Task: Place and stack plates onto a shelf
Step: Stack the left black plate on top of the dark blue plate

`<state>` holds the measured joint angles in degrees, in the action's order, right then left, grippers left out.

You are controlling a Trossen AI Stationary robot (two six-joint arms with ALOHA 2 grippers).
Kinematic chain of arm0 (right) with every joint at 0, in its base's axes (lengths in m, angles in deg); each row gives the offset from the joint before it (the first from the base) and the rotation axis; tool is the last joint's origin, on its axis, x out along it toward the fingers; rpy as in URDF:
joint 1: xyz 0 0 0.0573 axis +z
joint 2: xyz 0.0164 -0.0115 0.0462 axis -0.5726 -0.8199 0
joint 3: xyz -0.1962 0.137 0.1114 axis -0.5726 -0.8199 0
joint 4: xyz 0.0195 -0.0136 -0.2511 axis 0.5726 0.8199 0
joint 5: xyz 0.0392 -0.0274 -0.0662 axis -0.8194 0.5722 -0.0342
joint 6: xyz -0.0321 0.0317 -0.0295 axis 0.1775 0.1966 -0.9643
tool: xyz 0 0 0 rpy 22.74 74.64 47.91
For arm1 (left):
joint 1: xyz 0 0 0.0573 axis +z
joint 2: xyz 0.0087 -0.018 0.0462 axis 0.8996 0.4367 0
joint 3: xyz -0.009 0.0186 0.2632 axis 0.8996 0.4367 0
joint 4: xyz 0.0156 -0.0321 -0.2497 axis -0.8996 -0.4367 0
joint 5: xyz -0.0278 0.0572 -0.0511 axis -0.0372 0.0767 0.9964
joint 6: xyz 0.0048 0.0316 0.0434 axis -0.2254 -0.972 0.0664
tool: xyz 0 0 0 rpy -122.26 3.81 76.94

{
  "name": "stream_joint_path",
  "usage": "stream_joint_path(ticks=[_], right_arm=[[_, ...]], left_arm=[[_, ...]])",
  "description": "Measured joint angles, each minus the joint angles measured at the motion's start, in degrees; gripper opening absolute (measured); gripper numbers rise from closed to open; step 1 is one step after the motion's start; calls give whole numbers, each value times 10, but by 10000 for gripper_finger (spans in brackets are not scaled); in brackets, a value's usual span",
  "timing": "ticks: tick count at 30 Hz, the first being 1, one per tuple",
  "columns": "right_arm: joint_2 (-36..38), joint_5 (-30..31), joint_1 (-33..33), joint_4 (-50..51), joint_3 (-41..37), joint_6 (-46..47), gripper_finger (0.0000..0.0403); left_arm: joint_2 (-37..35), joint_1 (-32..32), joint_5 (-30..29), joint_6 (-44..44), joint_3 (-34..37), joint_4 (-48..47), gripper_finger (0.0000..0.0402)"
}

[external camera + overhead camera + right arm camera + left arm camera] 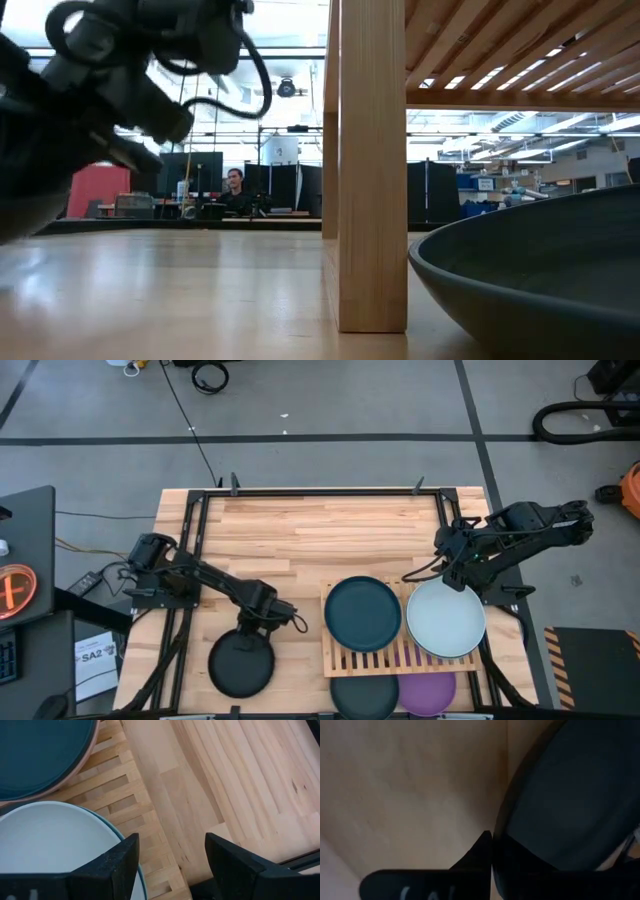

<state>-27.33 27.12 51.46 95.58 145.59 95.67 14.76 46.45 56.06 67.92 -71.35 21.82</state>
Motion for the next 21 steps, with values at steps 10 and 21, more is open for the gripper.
stream_joint_path(ticks=[10,21], right_arm=[[-3,2,0,-2,0,0,232],[-3,4,0,-4,0,0,232]], left_arm=[[-52,0,7,2,-67,-60,16],[-100,2,9,2,-155,-68,16]])
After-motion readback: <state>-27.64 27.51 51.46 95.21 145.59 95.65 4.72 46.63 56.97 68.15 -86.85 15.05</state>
